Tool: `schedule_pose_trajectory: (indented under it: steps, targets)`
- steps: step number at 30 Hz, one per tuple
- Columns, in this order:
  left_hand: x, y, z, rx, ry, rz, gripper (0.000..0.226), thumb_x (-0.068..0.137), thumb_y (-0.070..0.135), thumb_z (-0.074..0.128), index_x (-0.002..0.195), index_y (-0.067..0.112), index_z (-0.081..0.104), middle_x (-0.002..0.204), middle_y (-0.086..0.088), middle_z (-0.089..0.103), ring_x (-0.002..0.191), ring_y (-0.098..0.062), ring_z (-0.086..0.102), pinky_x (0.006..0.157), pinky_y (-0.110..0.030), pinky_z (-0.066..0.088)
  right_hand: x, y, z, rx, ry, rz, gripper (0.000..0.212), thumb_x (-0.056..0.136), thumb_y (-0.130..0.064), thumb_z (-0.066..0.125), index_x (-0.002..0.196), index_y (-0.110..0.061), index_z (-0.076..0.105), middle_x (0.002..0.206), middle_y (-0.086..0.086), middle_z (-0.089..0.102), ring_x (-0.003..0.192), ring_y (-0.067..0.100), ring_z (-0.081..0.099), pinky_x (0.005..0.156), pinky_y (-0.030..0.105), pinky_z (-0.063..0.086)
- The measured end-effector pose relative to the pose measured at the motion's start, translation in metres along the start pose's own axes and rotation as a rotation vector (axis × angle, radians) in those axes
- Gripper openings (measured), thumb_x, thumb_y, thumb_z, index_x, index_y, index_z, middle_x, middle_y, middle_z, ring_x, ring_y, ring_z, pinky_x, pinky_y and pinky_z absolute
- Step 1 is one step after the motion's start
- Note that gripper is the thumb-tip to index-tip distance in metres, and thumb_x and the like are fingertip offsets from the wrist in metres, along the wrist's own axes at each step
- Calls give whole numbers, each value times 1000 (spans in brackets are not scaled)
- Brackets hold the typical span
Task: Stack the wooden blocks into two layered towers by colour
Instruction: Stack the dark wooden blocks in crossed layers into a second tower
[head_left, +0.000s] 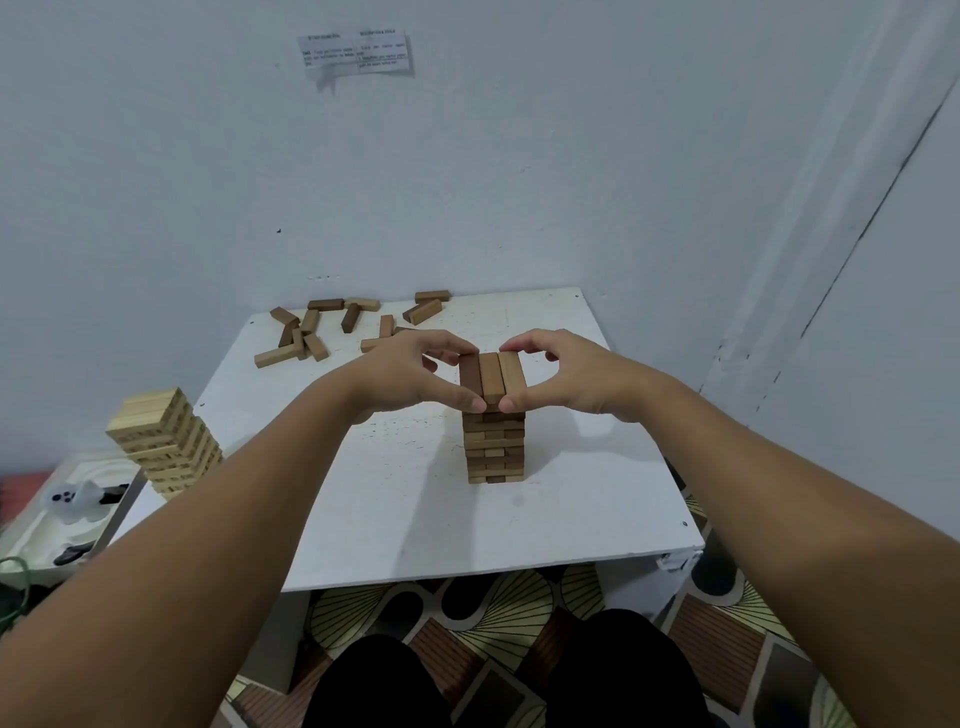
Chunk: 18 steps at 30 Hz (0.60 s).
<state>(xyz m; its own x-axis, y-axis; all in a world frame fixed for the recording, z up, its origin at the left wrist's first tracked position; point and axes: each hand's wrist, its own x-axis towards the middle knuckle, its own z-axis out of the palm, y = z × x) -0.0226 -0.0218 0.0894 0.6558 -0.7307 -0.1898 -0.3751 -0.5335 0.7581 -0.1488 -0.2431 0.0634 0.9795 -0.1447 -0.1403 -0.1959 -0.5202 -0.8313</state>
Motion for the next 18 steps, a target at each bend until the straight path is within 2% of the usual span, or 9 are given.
schedule_pose_trajectory:
  steps: [4, 8, 13, 18]
  targets:
    - [0, 3, 0, -15, -13, -3, 66, 65, 37, 97, 123, 42, 68, 127, 13, 61, 120, -11, 52, 102, -38, 48, 2, 0, 1, -6, -1, 5, 70, 68, -52, 93, 128, -52, 56, 145, -11, 44, 135, 14, 36, 98, 36, 38]
    - [-1, 6, 1, -35, -33, -3, 62, 70, 31, 95, 124, 40, 66, 124, 13, 60, 118, -9, 53, 93, -32, 47, 2, -1, 3, -2, 3, 10, 68, 69, -50, 93, 127, -51, 56, 143, -11, 44, 133, 14, 38, 96, 36, 39]
    - [-2, 7, 2, -62, -54, -25, 62, 71, 30, 94, 125, 40, 65, 126, 11, 60, 119, -9, 53, 94, -33, 47, 2, -2, 3, 11, -10, 10, 69, 71, -48, 92, 130, -49, 55, 144, -9, 44, 130, 13, 40, 93, 34, 39]
    - [-3, 10, 5, -106, -64, -34, 62, 74, 23, 93, 127, 37, 64, 124, 8, 59, 117, -10, 54, 96, -33, 47, 1, -3, 4, 50, -27, 9, 66, 74, -42, 91, 130, -46, 55, 144, -8, 46, 128, 9, 42, 82, 22, 39]
